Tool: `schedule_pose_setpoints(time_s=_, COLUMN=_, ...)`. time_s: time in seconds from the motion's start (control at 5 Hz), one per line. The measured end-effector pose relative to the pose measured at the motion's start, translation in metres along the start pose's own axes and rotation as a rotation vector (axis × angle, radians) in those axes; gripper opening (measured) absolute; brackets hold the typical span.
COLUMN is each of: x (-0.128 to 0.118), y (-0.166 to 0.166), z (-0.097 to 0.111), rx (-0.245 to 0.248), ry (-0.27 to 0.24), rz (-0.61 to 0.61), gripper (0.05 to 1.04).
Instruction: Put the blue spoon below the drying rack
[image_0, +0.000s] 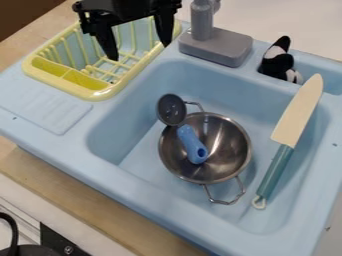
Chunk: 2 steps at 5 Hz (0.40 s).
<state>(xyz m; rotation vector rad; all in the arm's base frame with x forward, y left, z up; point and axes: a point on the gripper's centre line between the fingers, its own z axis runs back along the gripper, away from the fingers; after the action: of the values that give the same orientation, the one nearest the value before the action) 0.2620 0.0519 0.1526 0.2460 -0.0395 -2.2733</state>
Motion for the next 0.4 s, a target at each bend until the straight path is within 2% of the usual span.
schedule_pose_setpoints(time_s=0.2, x=0.004, y=-0.003, z=-0.007, rx=-0.018, ry=-0.023, rz=0.001, gripper=0.997)
schedule_pose_setpoints(time_s=0.4, x=0.01, y=-0.009, z=0.006, rx=-0.011, ry=-0.005, rz=0.024, gripper=0.997)
